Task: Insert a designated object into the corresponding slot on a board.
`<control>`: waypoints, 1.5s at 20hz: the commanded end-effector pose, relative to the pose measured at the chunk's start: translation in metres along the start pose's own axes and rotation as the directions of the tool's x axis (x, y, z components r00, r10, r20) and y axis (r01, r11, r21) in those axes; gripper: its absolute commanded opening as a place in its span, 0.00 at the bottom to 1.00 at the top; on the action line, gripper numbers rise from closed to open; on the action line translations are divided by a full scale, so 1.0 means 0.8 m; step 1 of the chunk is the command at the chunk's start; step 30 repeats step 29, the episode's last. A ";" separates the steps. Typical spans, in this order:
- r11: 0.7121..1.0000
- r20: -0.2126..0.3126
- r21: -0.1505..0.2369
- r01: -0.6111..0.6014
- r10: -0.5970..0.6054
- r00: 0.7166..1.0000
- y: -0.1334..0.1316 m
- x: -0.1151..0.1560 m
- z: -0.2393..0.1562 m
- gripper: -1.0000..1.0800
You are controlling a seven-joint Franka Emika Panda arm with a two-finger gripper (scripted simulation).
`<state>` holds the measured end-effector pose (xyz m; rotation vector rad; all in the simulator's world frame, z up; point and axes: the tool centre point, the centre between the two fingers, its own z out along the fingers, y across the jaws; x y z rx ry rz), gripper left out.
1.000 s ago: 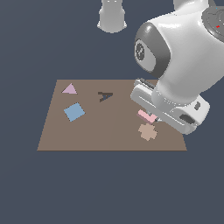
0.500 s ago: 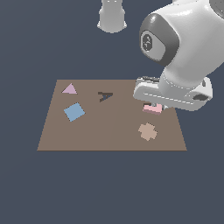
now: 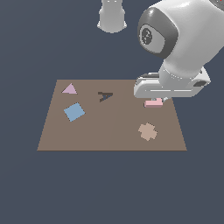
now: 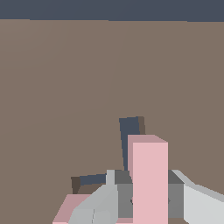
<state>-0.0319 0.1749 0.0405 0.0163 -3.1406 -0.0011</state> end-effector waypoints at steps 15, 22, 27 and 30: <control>0.995 0.000 0.000 0.104 -0.104 0.995 -0.002 0.014 0.004 0.00; 0.994 0.000 0.000 0.106 -0.106 0.994 -0.002 0.014 0.012 0.96; 0.994 0.000 0.000 0.106 -0.106 0.994 -0.002 0.014 0.012 0.96; 0.994 0.000 0.000 0.106 -0.106 0.994 -0.002 0.014 0.012 0.96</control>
